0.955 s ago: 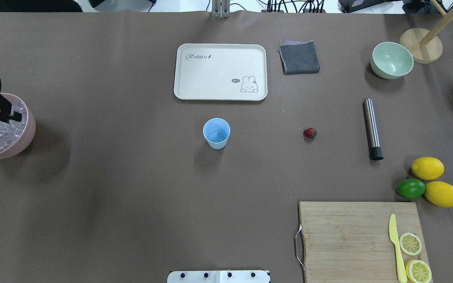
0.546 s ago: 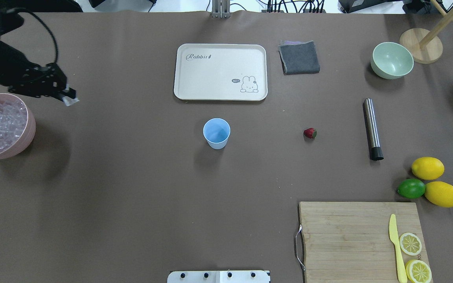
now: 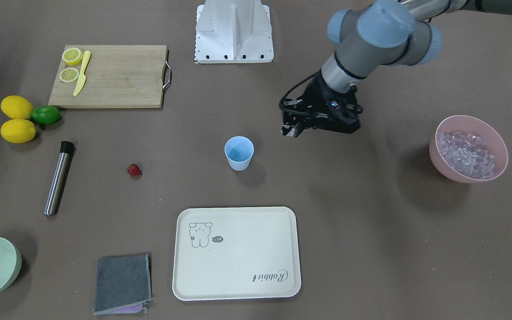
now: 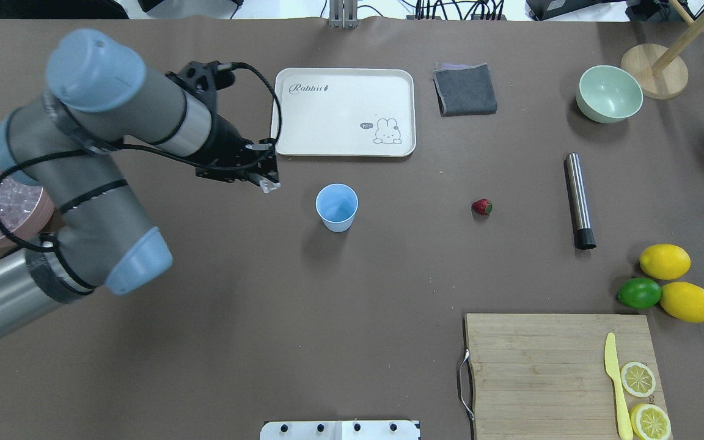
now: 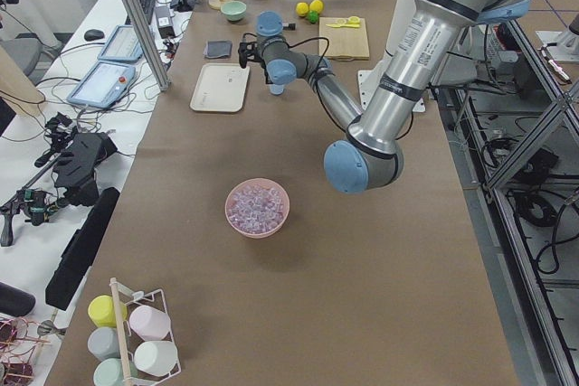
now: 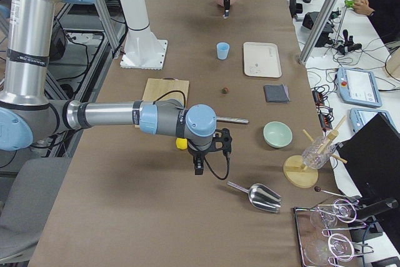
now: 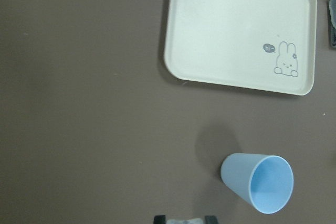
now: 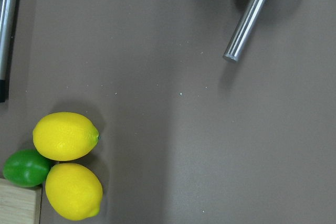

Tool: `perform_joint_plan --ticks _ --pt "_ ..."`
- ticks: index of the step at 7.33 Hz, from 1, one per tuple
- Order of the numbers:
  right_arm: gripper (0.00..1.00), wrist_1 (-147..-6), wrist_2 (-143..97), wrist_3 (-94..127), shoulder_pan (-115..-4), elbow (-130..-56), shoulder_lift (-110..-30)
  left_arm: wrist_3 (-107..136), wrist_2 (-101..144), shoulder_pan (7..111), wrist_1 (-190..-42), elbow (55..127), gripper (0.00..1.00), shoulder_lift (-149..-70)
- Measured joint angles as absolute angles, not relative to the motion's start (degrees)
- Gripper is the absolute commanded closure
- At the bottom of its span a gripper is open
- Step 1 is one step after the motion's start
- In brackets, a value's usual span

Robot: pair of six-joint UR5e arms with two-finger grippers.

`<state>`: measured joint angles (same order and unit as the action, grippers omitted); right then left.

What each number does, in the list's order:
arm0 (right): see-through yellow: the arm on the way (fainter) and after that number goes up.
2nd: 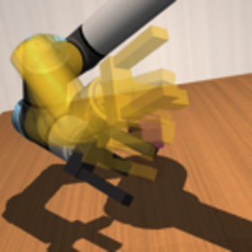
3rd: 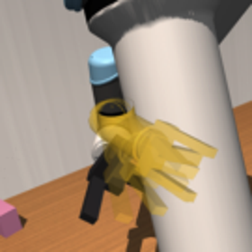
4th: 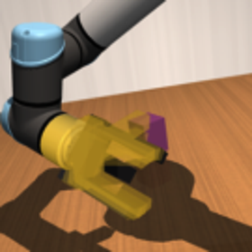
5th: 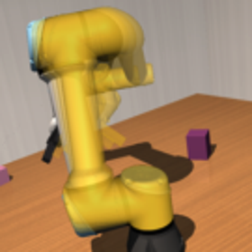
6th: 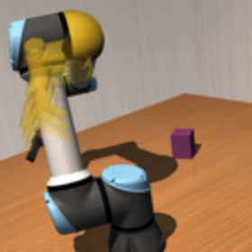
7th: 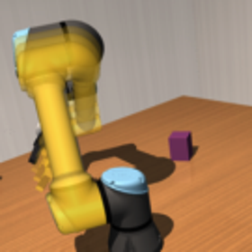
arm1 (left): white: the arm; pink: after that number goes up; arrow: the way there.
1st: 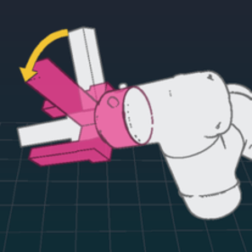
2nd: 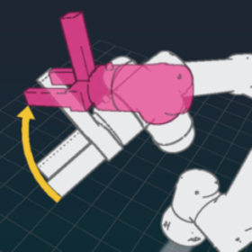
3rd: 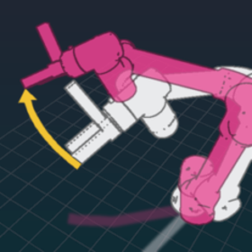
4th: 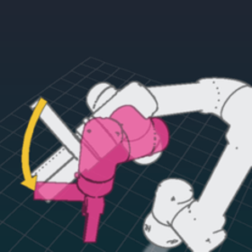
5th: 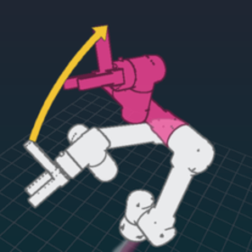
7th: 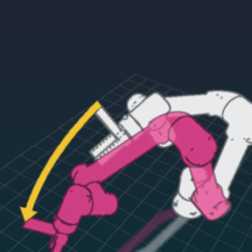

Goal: Mash ice and strawberries in cup

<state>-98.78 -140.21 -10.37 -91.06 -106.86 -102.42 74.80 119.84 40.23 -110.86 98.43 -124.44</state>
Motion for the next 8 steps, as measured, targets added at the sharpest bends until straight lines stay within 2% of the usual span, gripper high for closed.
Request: perform_joint_plan --ticks 3,4,5,8 --pt "0.00 -98.6 -140.3 -10.4 -91.1 -107.0 -102.5 77.6 114.2 35.4 -112.1 90.5 1.00 -132.4" --pt "0.00 -98.6 -140.3 -10.3 -91.1 -107.1 -102.6 77.6 112.9 34.7 -113.4 89.0 0.35 -133.0" --pt "0.00 -98.6 -140.3 -10.3 -91.1 -107.1 -102.6 77.5 112.2 34.3 -114.6 87.7 0.02 -133.2" --pt "0.00 -98.6 -140.3 -10.3 -91.1 -107.2 -102.6 77.8 111.7 34.0 -115.7 87.1 0.02 -133.2"
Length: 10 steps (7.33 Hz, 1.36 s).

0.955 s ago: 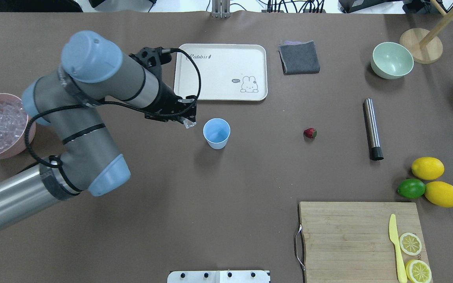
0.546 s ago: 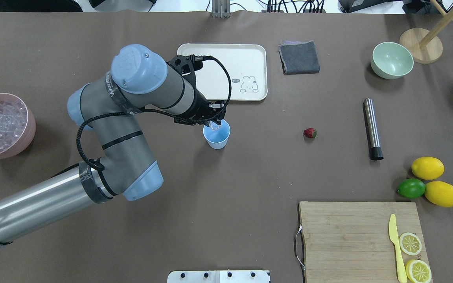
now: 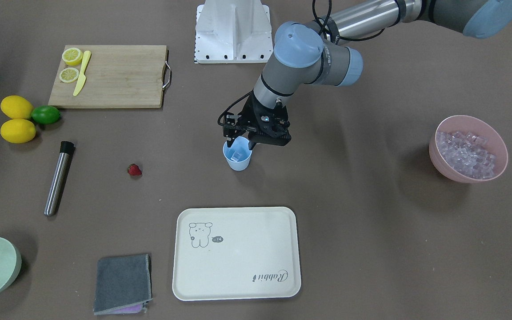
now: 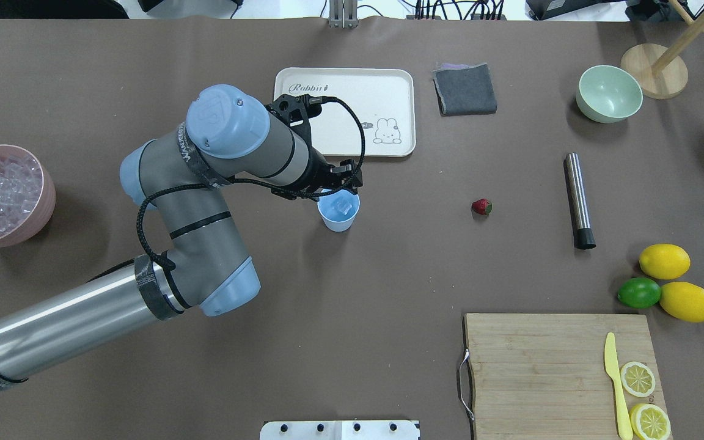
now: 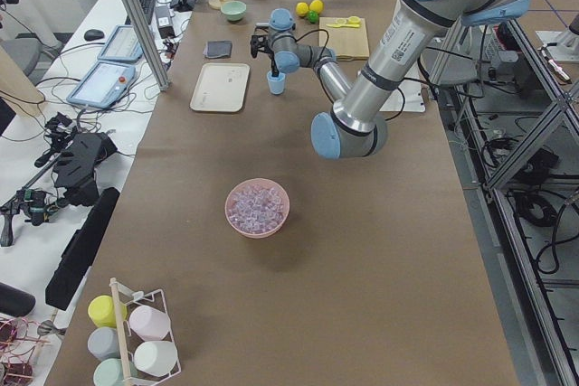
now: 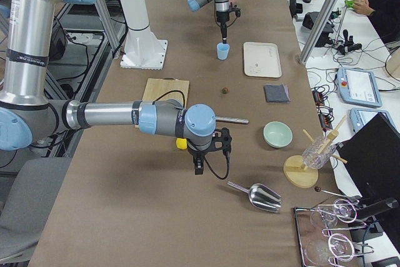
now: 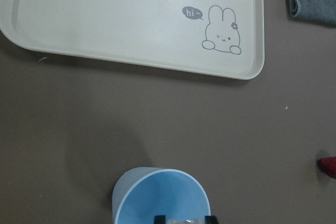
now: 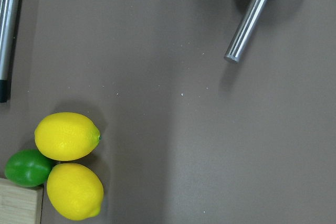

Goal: Mash ice and strawberries in cup
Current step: 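Move the left gripper back over the pink ice bowl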

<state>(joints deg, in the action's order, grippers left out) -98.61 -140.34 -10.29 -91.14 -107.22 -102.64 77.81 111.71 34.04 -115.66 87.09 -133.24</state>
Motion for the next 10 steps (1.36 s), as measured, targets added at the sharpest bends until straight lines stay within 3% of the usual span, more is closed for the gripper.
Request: perform_joint_plan --ticks 2,7,10 --pt "0.00 -98.6 -140.6 -10.4 -91.1 -107.3 -102.6 78.0 112.4 37.5 -114.9 89.2 0.02 -129.7" --pt "0.00 -94.6 -140.7 -11.5 -91.0 -107.4 -103.0 77.5 121.3 54.6 -114.7 99.2 0.02 -105.5" --pt "0.00 -93.9 -141.8 -9.8 -87.9 -108.6 -100.1 75.4 128.5 62.3 -114.5 102.7 0.02 -95.7"
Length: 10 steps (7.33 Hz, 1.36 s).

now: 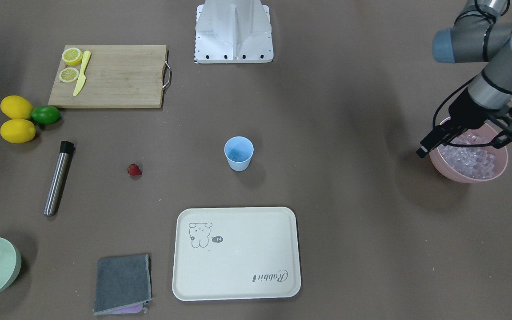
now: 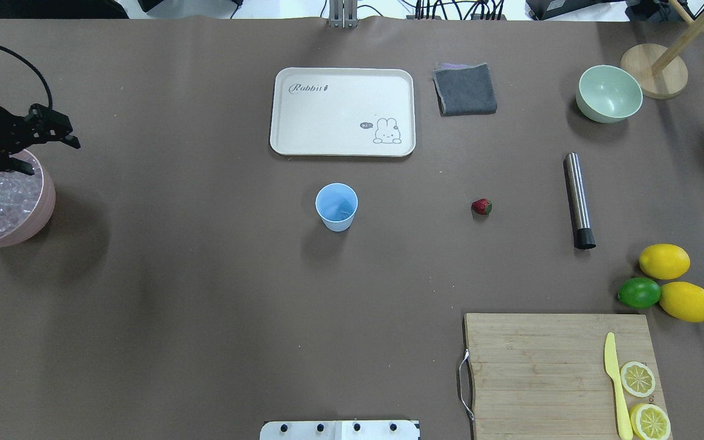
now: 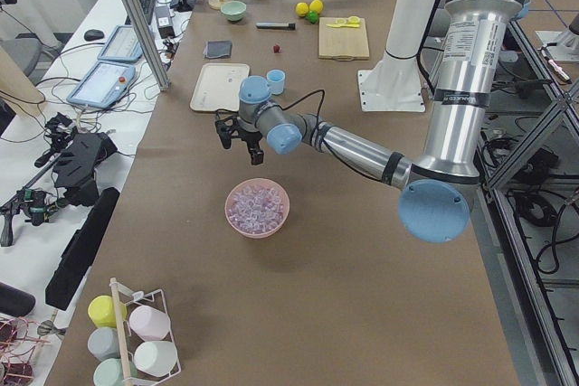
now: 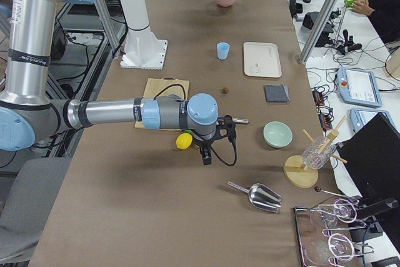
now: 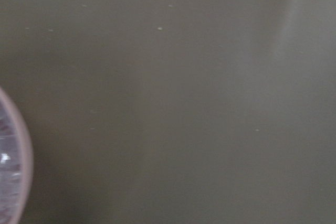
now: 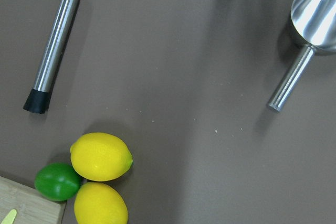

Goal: Mash ice and strawberries in cup
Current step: 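Move the left gripper back over the pink ice bowl, then lower the left gripper into the ice bowl and grasp another cube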

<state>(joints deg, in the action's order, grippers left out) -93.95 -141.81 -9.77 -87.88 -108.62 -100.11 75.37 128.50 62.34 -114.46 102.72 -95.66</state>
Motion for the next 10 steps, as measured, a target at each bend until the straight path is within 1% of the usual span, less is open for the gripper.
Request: perform_joint_plan --ticks 2,4,7,10 --pt "0.00 -93.8 -142.0 -7.6 -86.0 -108.1 -98.0 73.0 130.4 65.1 -114.3 104.0 0.03 -89.5" --pt "0.00 -93.8 -141.9 -7.1 -85.6 -108.2 -97.3 74.4 129.4 65.7 -114.6 104.0 0.11 -85.4" --pt "0.00 -93.8 -142.1 -7.0 -85.5 -108.5 -97.1 82.8 126.3 65.5 -115.4 103.3 0.11 -84.6" --pt "0.00 -93.8 -142.1 -7.0 -85.5 -108.5 -96.8 91.7 124.8 62.8 -120.6 100.7 0.11 -84.9"
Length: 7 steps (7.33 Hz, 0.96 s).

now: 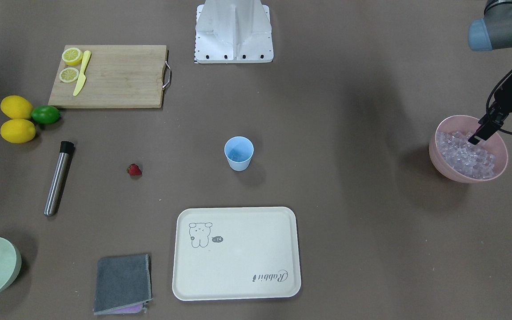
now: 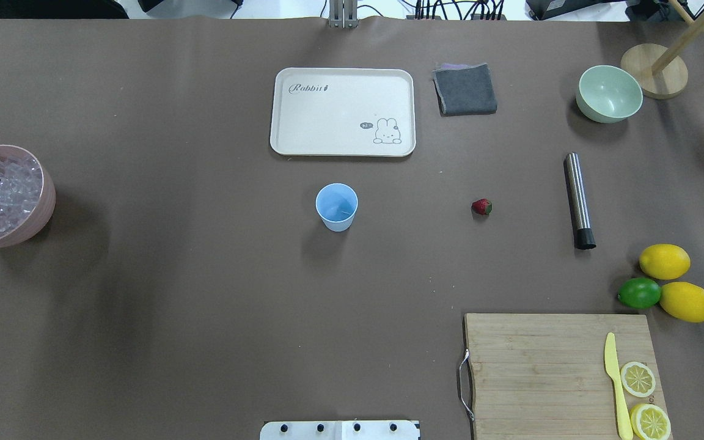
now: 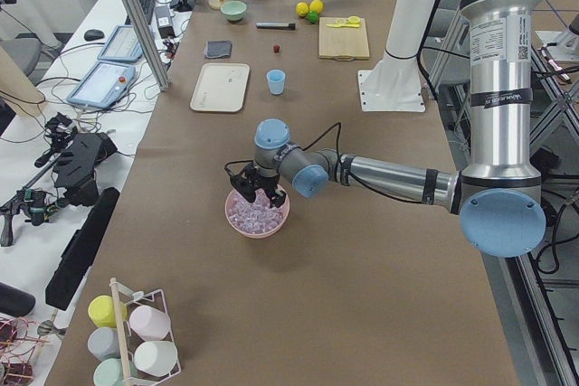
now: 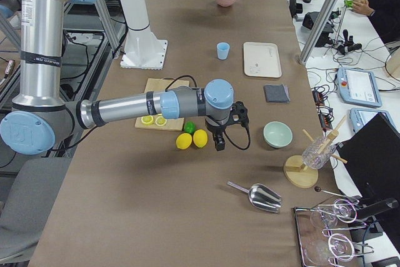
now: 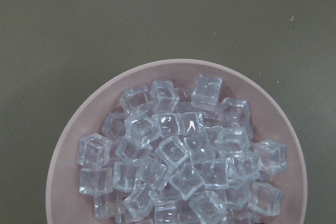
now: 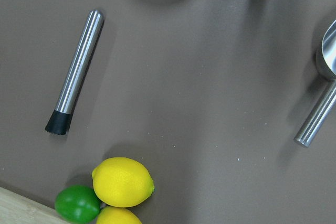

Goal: Mash ice and strawberries in cup
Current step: 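Lower the left gripper into the ice bowl and grasp another cube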

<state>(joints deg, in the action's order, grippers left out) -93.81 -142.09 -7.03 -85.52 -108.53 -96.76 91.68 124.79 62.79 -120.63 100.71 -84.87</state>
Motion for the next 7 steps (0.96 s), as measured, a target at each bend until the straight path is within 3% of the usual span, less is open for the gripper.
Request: perform_joint_plan --ticks 7 --pt "0.00 -93.9 -142.1 -7.0 -85.5 -108.7 -96.7 101.3 119.7 56.2 -124.9 100.1 0.13 -84.8"
